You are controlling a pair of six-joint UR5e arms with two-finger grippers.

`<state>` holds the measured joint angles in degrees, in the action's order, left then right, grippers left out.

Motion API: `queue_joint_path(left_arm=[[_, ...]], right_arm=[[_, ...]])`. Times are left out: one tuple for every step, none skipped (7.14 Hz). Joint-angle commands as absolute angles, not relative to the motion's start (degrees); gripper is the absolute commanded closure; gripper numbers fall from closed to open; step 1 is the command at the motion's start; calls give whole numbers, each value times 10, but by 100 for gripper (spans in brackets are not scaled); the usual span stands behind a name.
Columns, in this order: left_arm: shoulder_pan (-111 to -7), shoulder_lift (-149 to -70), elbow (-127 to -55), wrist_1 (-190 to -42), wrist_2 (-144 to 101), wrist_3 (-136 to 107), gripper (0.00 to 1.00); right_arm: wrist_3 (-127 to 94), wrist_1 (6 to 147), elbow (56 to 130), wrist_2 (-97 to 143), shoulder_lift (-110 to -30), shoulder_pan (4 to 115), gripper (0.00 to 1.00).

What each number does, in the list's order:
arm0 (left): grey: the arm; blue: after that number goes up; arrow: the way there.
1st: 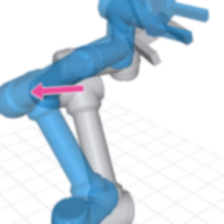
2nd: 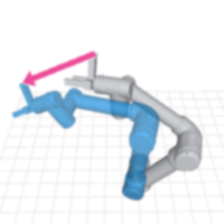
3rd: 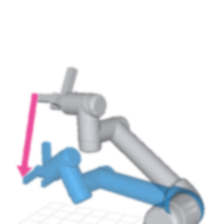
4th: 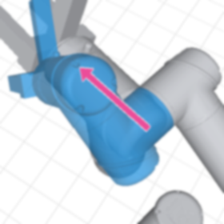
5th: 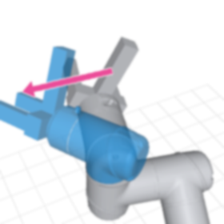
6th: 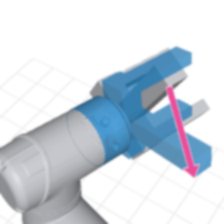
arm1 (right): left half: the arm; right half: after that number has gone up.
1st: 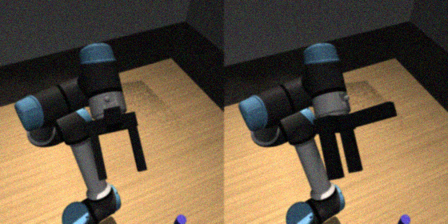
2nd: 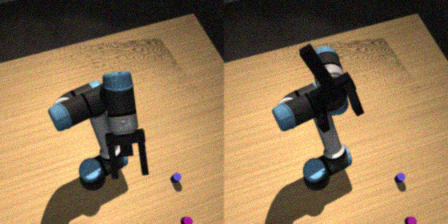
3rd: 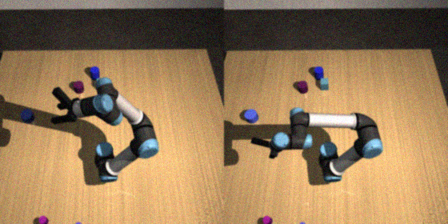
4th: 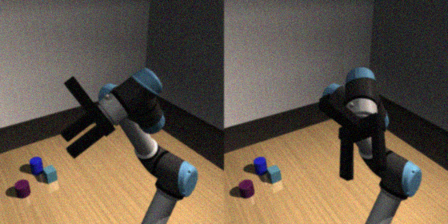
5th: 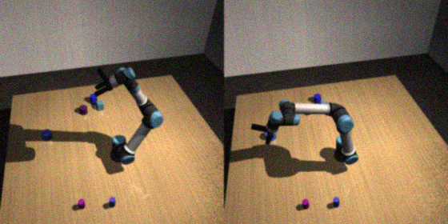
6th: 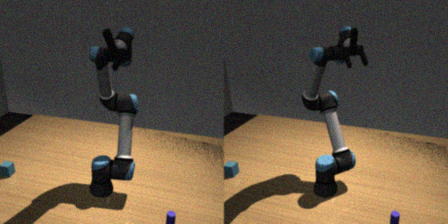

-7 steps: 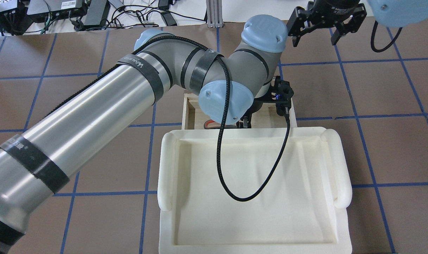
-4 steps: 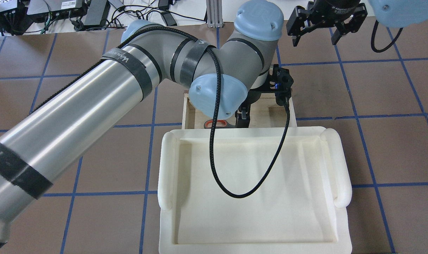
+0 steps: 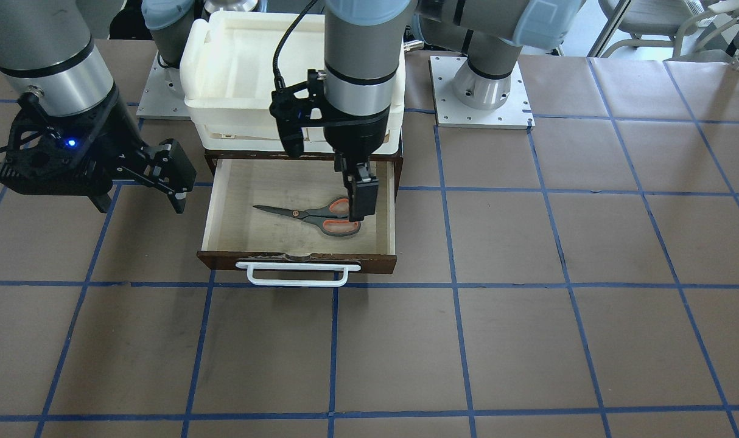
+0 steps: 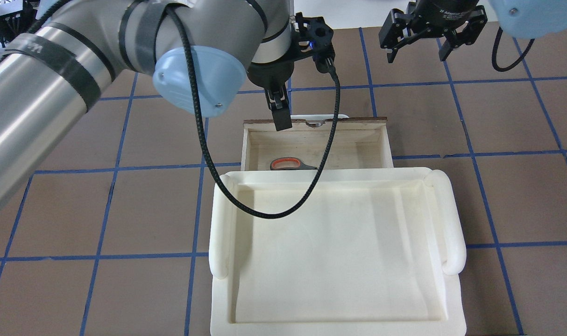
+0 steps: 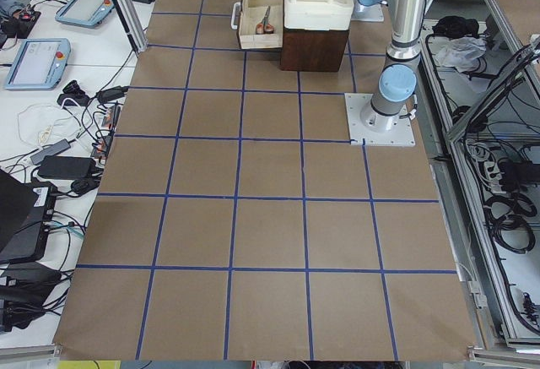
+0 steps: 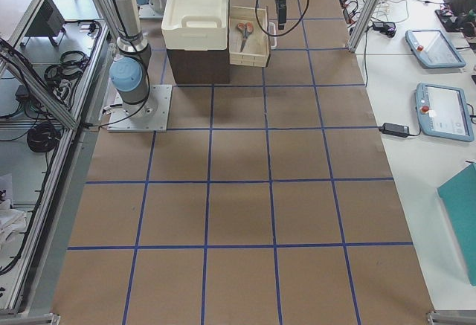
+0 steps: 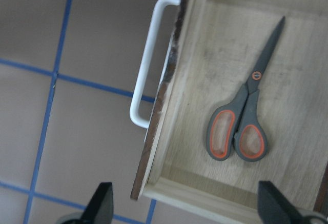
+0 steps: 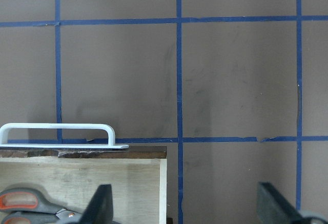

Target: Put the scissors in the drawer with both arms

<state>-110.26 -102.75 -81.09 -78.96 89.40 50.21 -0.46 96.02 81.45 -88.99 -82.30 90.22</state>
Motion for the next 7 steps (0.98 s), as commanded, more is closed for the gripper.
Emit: queue_joint_path(left_arm=[[-1051, -977, -826, -795, 916, 236, 0], [-1033, -963, -839, -808, 935, 181, 0], [-1006, -946, -852, -833, 956, 151, 0], [-974, -930, -854, -851, 957, 71, 0], [-955, -924, -855, -852, 955, 11, 0], [-949, -917, -855, -859, 955, -36, 0], [-951, -915, -856, -863, 948, -66, 0]], right_arm=[[-8, 938, 820, -888, -831, 913, 0], [-9, 936, 821, -885, -831, 924, 0], [-8, 930, 820, -883, -833, 926, 0], [-8, 929, 821, -883, -834, 926, 0], [-8, 929, 821, -887, -833, 925, 0], [-8, 927, 821, -883, -834, 926, 0], [-8, 918, 821, -886, -834, 925, 0]])
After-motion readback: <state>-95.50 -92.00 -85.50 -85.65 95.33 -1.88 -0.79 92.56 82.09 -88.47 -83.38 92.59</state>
